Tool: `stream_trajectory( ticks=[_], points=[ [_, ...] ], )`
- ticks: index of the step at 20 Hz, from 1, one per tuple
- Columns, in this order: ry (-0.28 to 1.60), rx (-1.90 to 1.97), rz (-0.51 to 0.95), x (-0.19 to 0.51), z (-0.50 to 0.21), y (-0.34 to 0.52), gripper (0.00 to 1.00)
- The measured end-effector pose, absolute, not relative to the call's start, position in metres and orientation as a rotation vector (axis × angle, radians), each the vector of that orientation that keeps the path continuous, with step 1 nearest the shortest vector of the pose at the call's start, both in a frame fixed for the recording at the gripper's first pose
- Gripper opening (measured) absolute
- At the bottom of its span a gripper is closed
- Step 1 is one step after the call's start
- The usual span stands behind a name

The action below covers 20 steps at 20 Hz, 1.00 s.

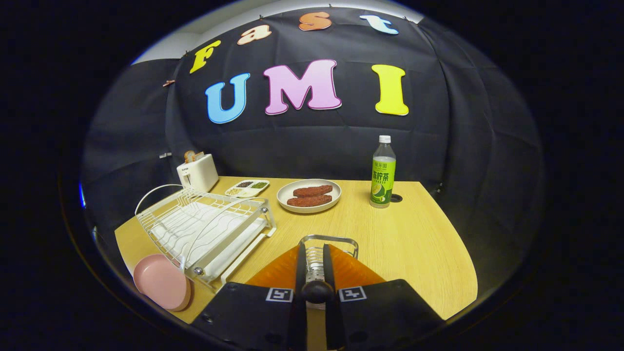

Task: Take the plate from the dish rack, then take the spoon from the basket and place it into the plate.

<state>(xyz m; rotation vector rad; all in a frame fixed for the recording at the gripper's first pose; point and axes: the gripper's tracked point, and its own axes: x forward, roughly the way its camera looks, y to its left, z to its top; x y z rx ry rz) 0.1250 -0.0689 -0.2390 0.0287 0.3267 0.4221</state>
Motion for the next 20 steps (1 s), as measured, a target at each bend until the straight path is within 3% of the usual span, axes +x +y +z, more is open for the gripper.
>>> stream_trajectory(
  ticks=[12,20],
  points=[
    [0.278,0.022,0.365,0.115,-0.142,-0.076,0.17],
    [0.300,0.046,0.382,0.058,-0.081,-0.008,0.17]
  ],
)
